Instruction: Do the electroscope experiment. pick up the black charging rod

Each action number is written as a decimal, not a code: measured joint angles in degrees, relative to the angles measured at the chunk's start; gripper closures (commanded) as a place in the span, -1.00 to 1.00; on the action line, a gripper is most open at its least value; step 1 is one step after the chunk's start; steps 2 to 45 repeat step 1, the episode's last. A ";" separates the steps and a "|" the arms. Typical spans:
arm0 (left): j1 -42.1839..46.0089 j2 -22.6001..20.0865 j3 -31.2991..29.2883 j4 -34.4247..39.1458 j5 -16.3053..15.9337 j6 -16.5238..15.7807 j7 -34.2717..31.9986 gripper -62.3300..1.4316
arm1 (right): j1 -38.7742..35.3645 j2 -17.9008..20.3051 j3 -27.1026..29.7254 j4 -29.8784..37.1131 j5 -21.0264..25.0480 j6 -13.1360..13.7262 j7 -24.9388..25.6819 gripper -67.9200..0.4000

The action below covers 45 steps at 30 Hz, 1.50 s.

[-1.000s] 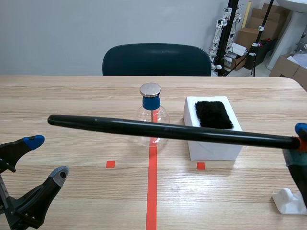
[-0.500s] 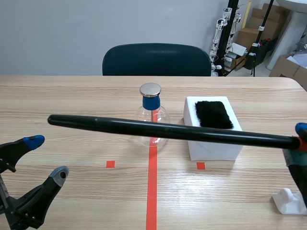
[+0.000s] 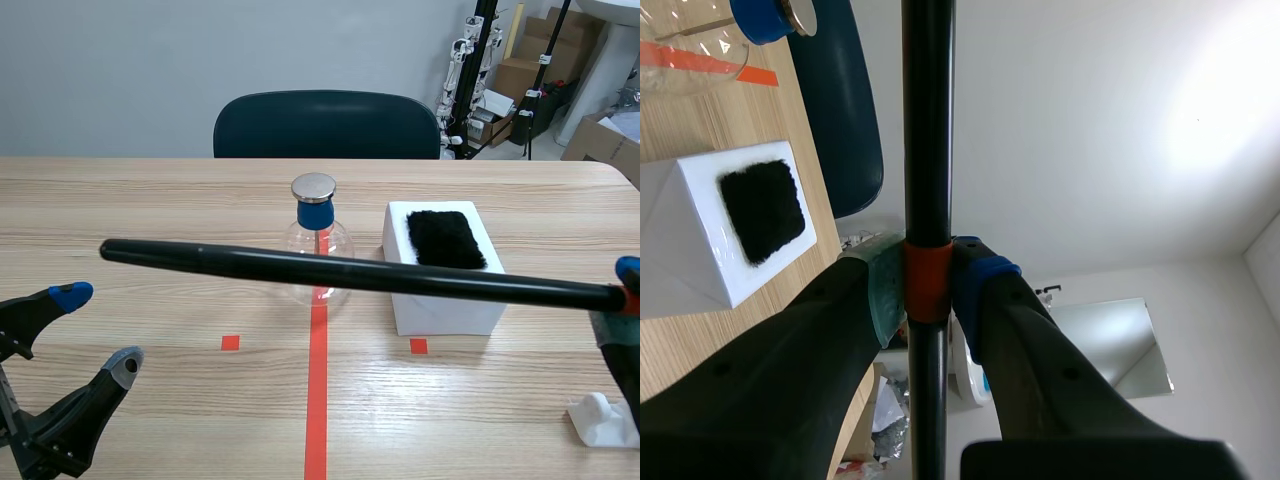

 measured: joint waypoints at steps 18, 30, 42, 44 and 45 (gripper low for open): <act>0.00 0.00 0.00 0.00 0.00 0.00 0.00 -1.00 | 0.00 0.00 0.00 0.00 0.00 0.00 0.00 0.99; 0.00 0.00 0.00 0.00 0.00 0.00 0.00 -1.00 | 0.00 0.00 0.00 0.00 0.00 0.00 0.00 0.99; 0.00 0.00 0.00 0.00 0.00 0.00 0.00 -1.00 | 0.00 0.00 0.00 0.00 0.00 0.00 0.00 0.99; 0.00 0.00 0.00 0.00 0.00 0.00 0.00 -1.00 | 0.00 0.00 0.00 0.00 0.00 0.00 0.00 0.99; 0.00 0.00 0.00 0.00 0.00 0.00 0.00 -1.00 | 0.00 0.00 0.00 0.00 0.00 0.00 0.00 0.99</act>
